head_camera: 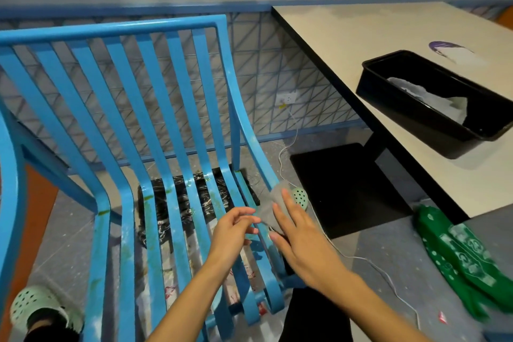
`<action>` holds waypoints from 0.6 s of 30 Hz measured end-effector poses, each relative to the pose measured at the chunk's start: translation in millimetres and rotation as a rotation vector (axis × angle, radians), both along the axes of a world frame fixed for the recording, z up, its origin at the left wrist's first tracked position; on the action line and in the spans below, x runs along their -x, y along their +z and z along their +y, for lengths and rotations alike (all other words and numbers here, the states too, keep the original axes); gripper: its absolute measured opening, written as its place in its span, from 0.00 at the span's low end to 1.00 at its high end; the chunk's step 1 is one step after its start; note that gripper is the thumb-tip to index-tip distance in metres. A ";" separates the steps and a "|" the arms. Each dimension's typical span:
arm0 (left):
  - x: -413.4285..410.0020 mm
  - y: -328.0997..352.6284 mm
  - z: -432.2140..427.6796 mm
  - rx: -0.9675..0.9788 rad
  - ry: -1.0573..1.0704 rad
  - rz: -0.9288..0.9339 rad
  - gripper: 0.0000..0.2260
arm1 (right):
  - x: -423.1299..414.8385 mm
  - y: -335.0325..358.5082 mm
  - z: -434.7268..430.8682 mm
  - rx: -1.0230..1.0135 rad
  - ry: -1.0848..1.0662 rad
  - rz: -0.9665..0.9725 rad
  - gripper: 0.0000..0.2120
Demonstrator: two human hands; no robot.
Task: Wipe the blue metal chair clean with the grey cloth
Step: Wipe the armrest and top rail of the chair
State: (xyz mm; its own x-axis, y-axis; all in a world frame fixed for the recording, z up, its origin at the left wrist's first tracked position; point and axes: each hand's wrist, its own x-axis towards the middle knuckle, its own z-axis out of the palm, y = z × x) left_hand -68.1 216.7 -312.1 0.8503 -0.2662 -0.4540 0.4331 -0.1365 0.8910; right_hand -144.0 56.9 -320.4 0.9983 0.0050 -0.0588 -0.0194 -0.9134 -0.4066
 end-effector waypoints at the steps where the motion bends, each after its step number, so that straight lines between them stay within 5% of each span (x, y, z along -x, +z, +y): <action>1: 0.7 -0.7 -2.0 0.008 -0.002 0.003 0.06 | 10.9 -1.2 -0.8 -0.018 -0.012 0.001 0.30; 18: -44.8 -3.9 0.4 -0.011 0.080 0.016 0.06 | -218.4 0.2 14.2 0.125 -0.119 -0.078 0.34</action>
